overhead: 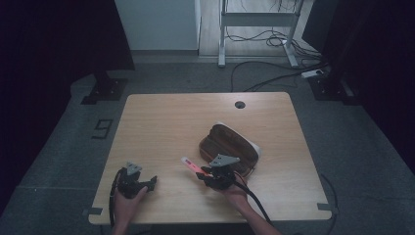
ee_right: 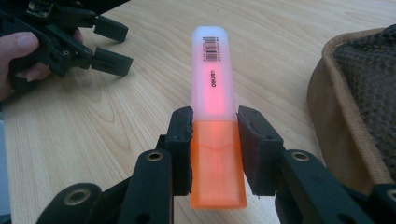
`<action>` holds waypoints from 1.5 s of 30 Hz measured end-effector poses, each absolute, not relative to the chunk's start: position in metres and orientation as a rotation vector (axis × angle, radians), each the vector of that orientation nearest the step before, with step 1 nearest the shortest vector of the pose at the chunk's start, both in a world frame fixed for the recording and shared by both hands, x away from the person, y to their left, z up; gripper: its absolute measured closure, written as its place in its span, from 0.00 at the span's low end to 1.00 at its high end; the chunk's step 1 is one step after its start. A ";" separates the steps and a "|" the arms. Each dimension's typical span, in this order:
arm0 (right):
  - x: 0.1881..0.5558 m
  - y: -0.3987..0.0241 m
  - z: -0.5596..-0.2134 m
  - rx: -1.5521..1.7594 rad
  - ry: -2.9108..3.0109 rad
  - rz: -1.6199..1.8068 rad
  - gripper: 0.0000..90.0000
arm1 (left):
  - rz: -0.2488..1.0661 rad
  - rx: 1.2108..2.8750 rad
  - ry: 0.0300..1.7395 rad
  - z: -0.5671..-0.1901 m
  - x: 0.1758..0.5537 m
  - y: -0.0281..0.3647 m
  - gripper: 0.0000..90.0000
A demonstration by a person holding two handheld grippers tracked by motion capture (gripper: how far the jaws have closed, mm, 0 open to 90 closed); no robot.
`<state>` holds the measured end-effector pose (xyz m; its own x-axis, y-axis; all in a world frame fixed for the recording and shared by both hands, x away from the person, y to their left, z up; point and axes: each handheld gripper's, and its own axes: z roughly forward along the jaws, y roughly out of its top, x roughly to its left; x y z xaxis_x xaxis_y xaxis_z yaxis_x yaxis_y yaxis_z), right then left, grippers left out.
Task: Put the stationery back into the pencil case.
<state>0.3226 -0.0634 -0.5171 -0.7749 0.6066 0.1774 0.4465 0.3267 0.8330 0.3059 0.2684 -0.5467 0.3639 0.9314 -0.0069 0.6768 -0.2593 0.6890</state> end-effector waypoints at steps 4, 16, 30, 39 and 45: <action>0.323 -0.065 -0.515 0.969 2.413 1.445 0.73 | 0.546 2.025 1.388 -0.547 0.306 0.268 0.17; 0.324 -0.075 -0.507 0.970 2.383 1.464 0.73 | 0.546 2.025 1.388 -0.547 0.306 0.268 0.17; 0.328 -0.092 -0.496 0.966 2.327 1.501 0.73 | 0.546 2.026 1.387 -0.547 0.306 0.268 0.17; 0.330 -0.102 -0.489 0.967 2.303 1.520 0.73 | 0.546 2.026 1.387 -0.547 0.306 0.268 0.17; 0.331 -0.109 -0.485 0.971 2.283 1.529 0.73 | 0.546 2.026 1.387 -0.547 0.306 0.268 0.17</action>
